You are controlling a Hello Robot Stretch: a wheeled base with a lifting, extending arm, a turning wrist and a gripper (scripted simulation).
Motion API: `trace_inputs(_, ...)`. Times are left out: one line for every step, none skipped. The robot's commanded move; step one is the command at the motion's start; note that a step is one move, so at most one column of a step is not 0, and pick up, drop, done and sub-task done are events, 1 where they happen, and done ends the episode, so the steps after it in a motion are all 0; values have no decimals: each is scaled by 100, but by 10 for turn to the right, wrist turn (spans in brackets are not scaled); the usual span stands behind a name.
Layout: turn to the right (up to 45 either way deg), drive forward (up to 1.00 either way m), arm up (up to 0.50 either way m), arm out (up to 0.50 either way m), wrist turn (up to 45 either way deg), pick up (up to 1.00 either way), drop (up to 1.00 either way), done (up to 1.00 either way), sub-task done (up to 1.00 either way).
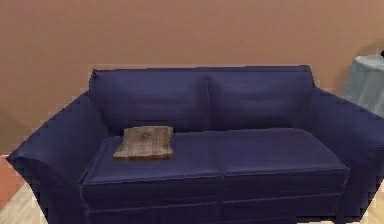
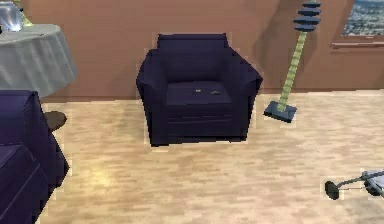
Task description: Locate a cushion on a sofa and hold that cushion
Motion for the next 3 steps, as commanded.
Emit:
trace_inputs(30, 0, 0, 0, 0, 0, 0, 0, 0)
trace_inputs(0, 30, 0, 0, 0, 0, 0, 0, 0)
trace_inputs(-60, 0, 0, 0, 0, 0, 0, 0, 0)
